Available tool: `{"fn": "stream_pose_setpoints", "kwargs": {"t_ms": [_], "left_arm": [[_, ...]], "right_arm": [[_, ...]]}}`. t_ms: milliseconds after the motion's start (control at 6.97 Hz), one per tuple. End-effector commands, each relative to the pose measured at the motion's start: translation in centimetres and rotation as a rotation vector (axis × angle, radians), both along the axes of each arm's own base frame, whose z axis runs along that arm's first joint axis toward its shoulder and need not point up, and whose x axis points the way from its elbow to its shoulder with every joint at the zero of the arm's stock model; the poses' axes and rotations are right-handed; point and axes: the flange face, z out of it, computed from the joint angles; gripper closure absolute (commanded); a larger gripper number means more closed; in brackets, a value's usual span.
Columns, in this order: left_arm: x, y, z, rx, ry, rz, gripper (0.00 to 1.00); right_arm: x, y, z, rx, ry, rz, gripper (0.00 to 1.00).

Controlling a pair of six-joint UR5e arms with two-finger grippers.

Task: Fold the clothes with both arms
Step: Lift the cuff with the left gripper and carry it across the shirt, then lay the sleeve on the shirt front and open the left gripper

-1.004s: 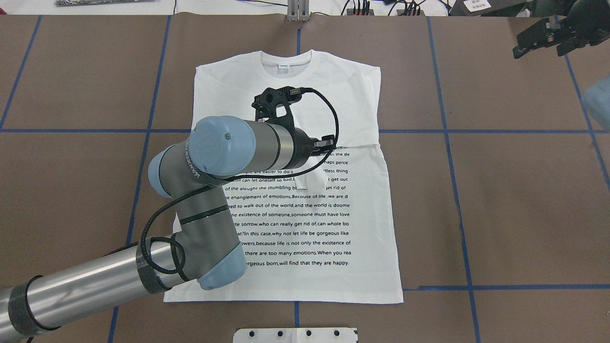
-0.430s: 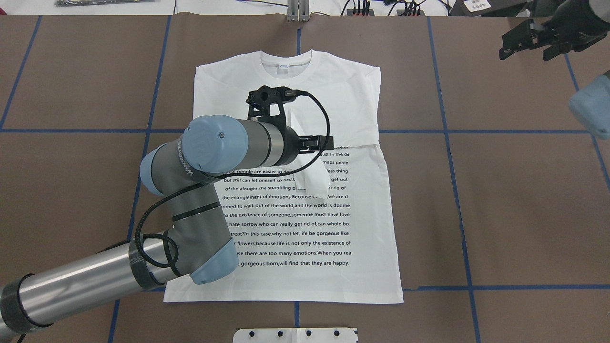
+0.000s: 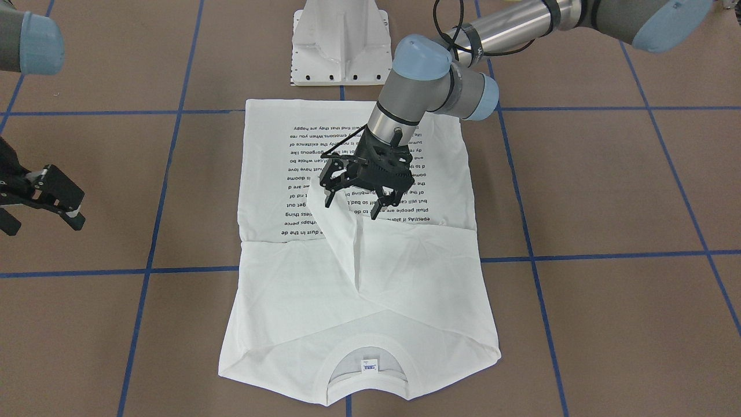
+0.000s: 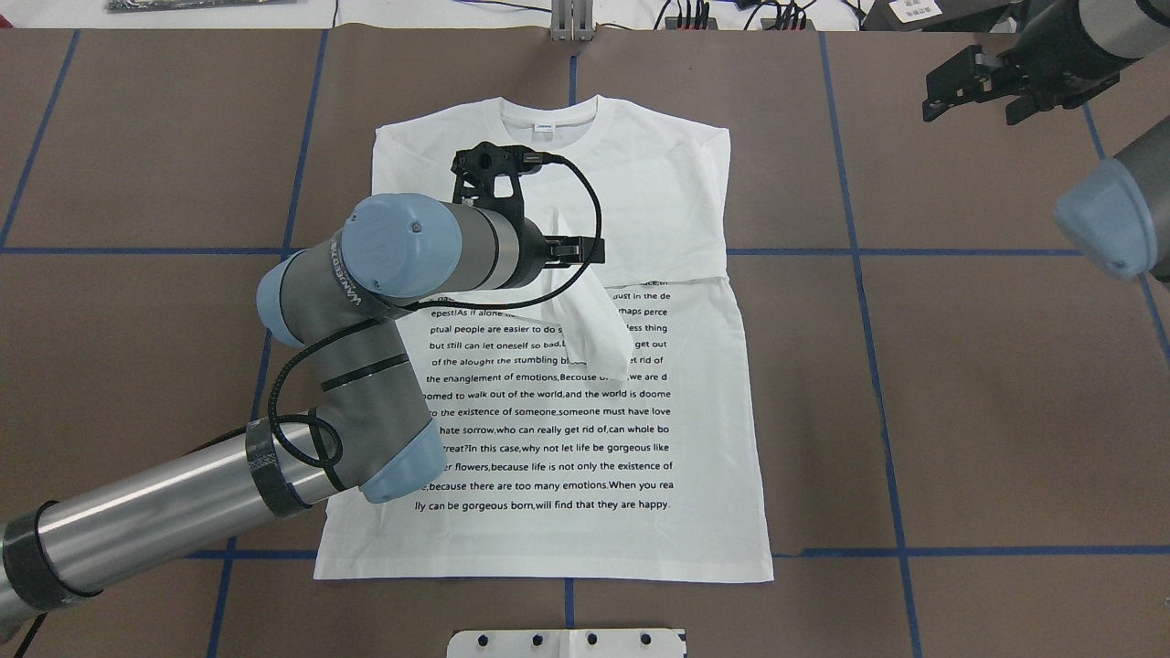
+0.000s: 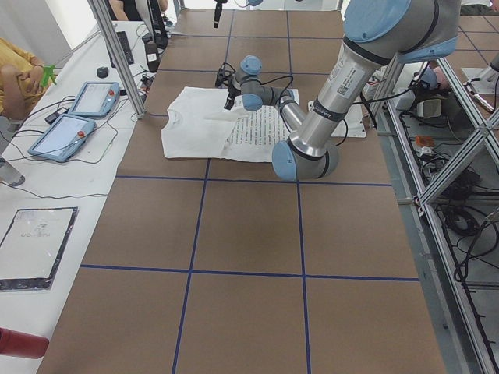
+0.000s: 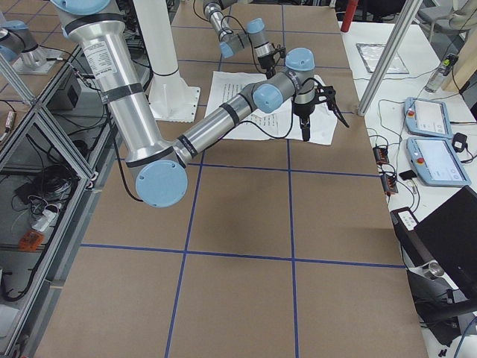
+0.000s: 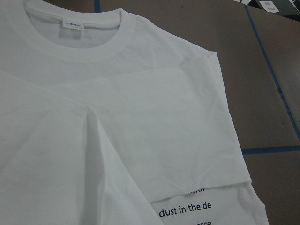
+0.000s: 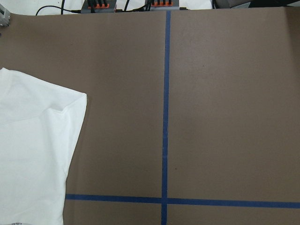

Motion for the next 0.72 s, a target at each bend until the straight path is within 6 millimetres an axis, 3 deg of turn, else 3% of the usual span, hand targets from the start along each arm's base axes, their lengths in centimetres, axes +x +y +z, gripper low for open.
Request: {"fn": "stream_pose_setpoints", "kwargs": {"t_ms": [0,143,574], "left_arm": [[3.0,-1.7,2.8,-0.019,-0.040,0.003,0.00],[3.6,-2.4,5.0,0.003,-0.039,0.004,0.00],[-0.3,-7.0,6.3,0.038,-0.118,-0.041,0.00]], "right_arm": [[-0.5,0.1,-0.3,-0.001,-0.001,0.002,0.00],[-0.4,0.1,-0.1,-0.003,0.001,0.004,0.00],[-0.4,0.1,-0.2,-0.002,0.000,0.005,0.00]]}}
